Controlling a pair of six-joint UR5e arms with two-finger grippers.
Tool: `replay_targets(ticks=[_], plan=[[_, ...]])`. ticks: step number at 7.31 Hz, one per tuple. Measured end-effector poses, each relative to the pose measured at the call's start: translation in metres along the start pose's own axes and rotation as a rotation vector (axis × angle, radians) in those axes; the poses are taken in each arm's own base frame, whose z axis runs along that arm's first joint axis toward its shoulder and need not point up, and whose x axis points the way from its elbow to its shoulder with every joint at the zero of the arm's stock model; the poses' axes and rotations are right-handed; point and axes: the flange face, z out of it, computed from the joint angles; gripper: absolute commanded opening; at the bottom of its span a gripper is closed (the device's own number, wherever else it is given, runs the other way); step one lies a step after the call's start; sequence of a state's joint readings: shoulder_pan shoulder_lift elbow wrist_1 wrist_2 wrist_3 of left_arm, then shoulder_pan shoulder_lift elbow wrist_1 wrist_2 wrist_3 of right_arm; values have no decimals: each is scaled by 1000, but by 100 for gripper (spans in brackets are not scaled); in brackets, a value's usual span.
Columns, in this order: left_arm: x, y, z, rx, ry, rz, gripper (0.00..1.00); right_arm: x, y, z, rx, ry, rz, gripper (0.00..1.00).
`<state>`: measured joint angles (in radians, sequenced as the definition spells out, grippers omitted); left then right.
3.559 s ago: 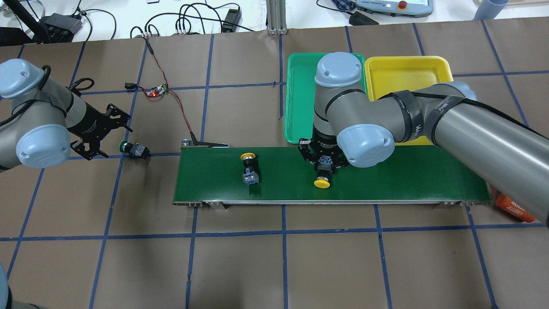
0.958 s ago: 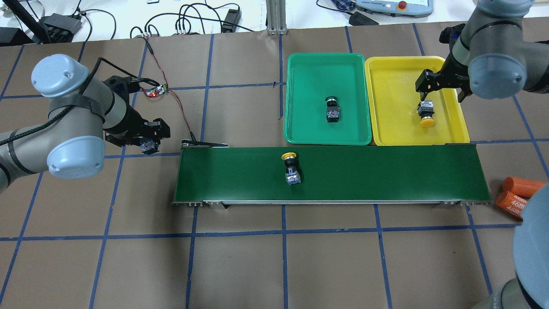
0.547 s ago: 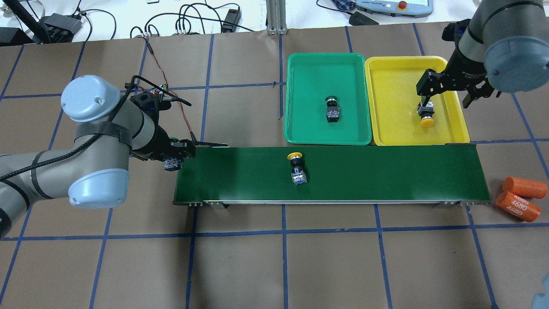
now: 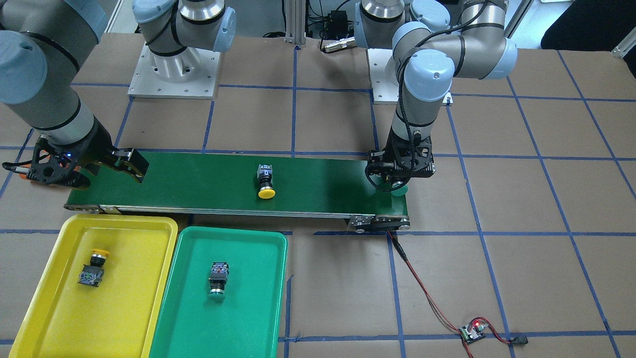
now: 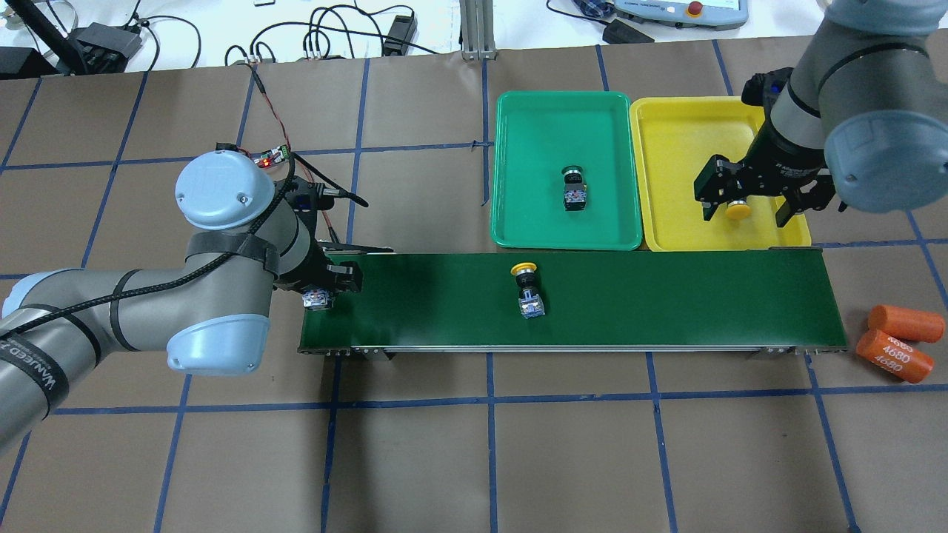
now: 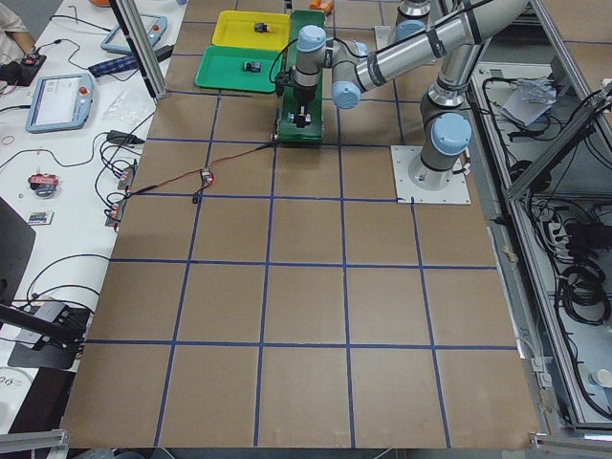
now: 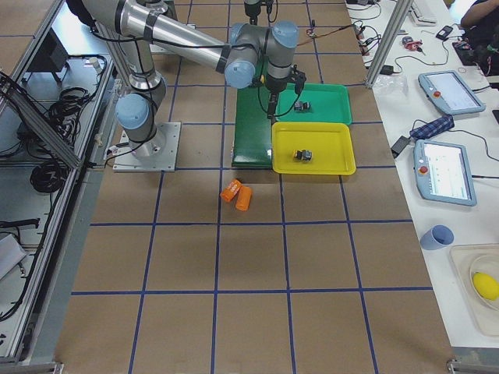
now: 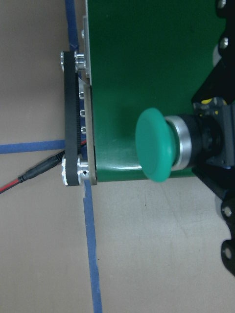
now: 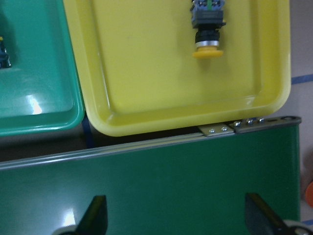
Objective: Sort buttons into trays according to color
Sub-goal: 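Place the green button on the belt with left while right reaches the belt's yellow button, then carry the yellow button to the yellow tray with right while left rises away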
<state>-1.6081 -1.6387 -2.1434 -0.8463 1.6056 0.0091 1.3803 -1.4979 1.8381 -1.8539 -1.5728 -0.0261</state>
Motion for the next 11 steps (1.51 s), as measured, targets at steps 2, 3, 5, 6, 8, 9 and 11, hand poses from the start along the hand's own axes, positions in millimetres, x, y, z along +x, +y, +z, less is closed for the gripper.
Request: replay_targets(ticks=[2,3,5,6,8,9,11], plan=[[8,-2,11,-17,31,-37,22,-21,15,4,-6,-25,6,100],[13,-2,16,-15,38,-41,68,-45,22,7,-9,-24,15,100],[26,-6,27,20,46,-21,100,-89,39,13,-17,-19,52,100],[32,-6,32,28,48,-4,100,-108,46,20,-22,-15,67,100],[38,-18,3,98,46,41,100,-144,49,47,-17,-10,90,100],[37,-33,-32,130,46,55,100,-158,49,60,-15,-9,100,100],[28,-52,-94,110,43,48,100,-171,52,68,-20,-15,99,100]])
